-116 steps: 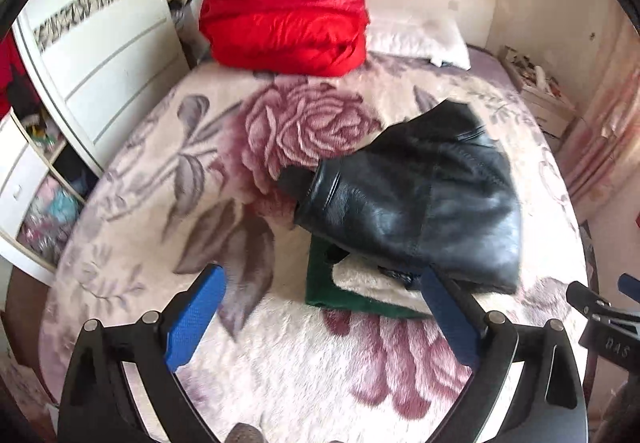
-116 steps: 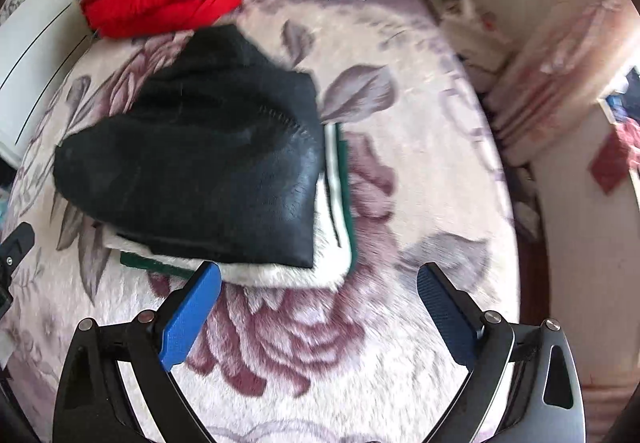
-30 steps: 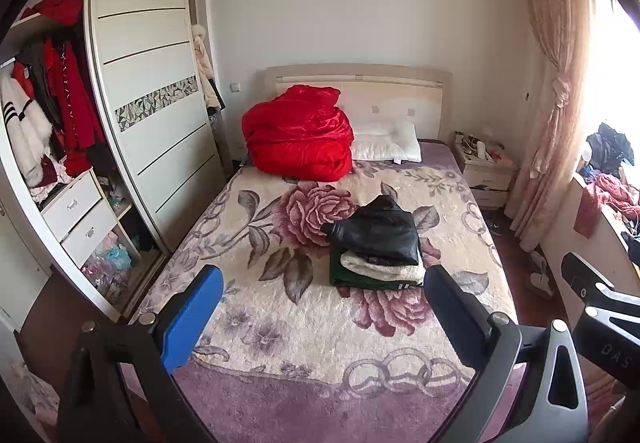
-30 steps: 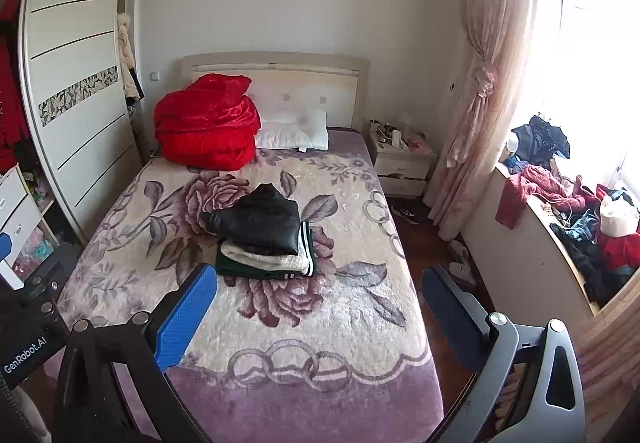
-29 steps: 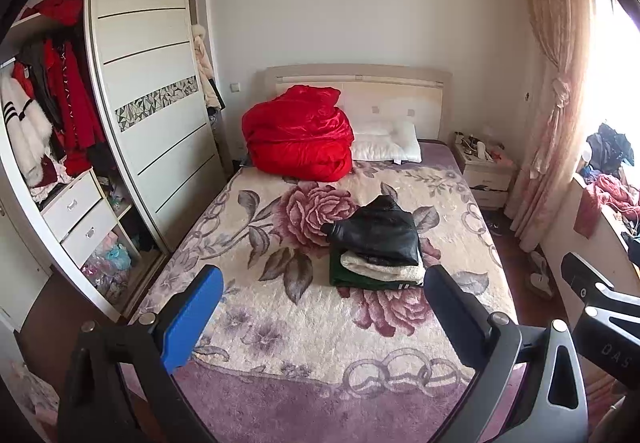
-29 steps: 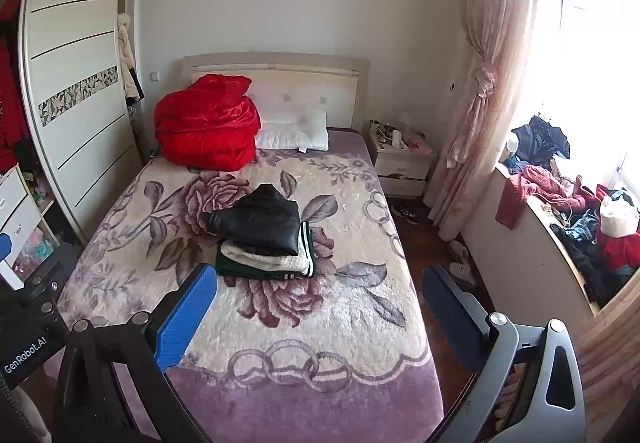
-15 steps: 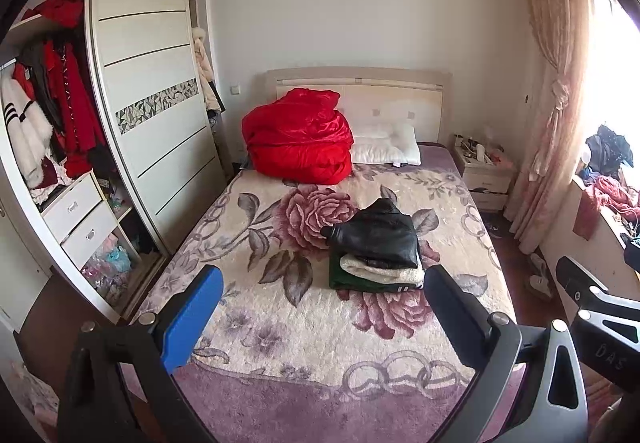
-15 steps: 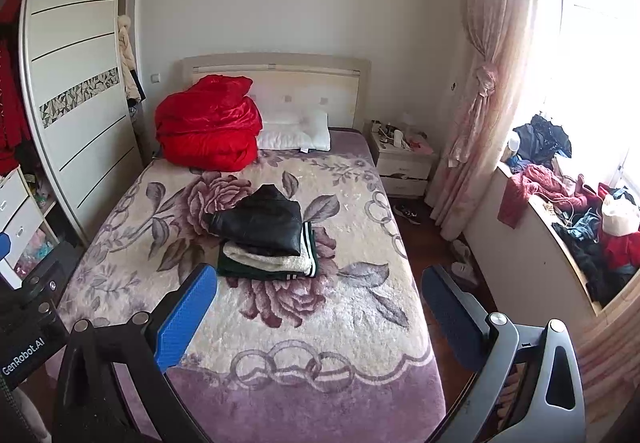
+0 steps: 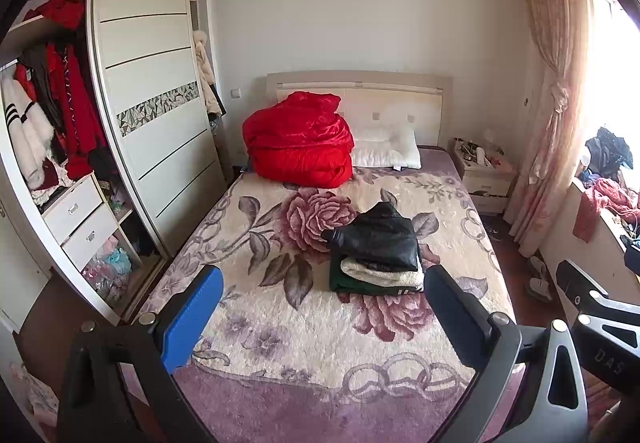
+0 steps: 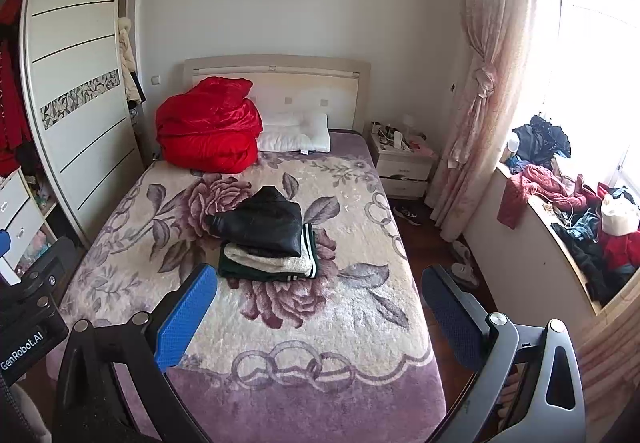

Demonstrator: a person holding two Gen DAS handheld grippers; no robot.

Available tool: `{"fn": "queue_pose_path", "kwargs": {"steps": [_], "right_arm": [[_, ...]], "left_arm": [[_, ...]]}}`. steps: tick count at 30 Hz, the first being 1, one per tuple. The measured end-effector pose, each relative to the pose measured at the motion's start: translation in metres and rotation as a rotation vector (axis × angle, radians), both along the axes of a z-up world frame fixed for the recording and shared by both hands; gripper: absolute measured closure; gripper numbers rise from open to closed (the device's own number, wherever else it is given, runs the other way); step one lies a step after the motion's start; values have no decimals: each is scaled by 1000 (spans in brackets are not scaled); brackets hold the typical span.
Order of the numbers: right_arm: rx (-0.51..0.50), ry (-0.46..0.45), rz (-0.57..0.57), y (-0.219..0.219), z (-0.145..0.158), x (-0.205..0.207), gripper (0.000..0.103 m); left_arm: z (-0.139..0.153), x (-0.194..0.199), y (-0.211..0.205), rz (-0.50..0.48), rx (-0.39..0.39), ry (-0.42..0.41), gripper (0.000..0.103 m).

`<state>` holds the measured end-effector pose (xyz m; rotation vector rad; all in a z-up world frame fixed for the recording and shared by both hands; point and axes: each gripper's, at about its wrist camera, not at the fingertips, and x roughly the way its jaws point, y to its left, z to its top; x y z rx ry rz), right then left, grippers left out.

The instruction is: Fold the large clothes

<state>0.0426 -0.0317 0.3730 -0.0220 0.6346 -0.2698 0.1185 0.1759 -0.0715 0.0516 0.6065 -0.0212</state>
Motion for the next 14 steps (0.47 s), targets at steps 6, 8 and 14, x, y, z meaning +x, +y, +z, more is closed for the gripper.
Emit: {"fn": "queue_pose_path", "kwargs": {"steps": [6,8,14], "right_arm": [[-1,0,0,0,0,0,0],[1,0,1,0,0,0,0],[2,-3,-2,2,-1,-4,0]], "left_arm": [[2,-2,0,6,2,-2,0],[3,-3,-1,11,8,-5,1],[3,-7,0,15,8,-10,1]]}}
